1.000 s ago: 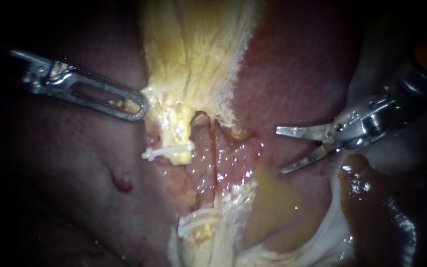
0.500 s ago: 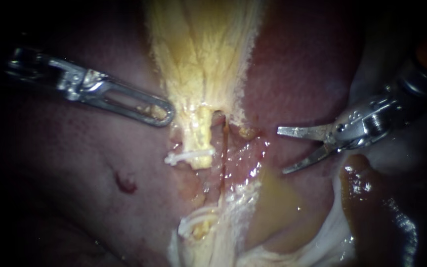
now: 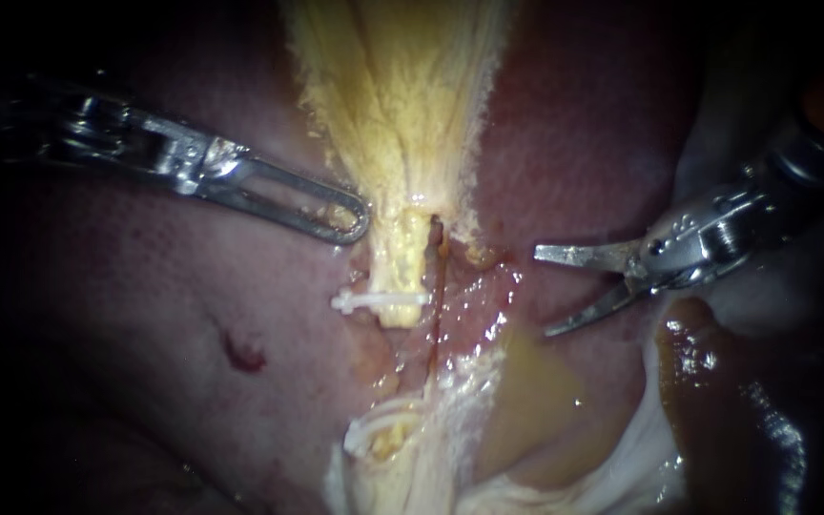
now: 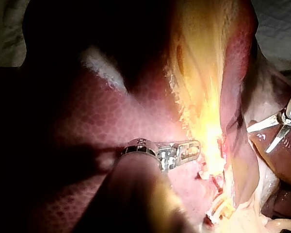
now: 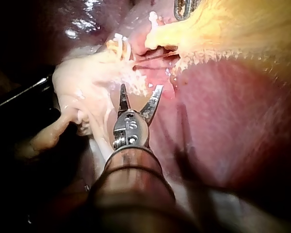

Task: Go back from the cut left tube

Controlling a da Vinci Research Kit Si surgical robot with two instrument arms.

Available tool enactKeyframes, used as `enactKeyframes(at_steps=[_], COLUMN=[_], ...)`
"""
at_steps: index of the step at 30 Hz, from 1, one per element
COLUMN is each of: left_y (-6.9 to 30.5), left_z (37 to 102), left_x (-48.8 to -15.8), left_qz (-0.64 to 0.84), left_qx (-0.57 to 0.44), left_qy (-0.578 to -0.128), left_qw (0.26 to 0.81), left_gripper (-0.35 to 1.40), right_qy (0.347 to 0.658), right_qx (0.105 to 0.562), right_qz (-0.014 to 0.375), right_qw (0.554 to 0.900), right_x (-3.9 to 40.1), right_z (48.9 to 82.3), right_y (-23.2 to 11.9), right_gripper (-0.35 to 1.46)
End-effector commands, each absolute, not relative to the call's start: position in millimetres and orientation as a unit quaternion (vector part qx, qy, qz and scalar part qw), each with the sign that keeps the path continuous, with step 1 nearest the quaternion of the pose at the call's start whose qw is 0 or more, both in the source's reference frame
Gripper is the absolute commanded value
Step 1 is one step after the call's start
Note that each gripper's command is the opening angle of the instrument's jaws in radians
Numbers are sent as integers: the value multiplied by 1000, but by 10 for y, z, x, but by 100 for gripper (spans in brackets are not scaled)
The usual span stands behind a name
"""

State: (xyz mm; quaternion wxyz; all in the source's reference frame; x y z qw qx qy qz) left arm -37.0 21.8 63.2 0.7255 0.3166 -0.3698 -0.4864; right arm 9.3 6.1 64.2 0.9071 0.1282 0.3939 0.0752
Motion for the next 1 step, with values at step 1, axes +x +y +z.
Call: enactKeyframes(at_steps=[1], left_y=[218], left_z=[630], left_x=[-369], left_qz=[-486], left_qx=[317], left_qy=[-370], left_qw=[725], left_gripper=[-35], right_qy=[398], right_qx=[134], right_qz=[73], right_qw=[905], right_x=[94], right_z=[642], right_y=[61], right_gripper=[145])
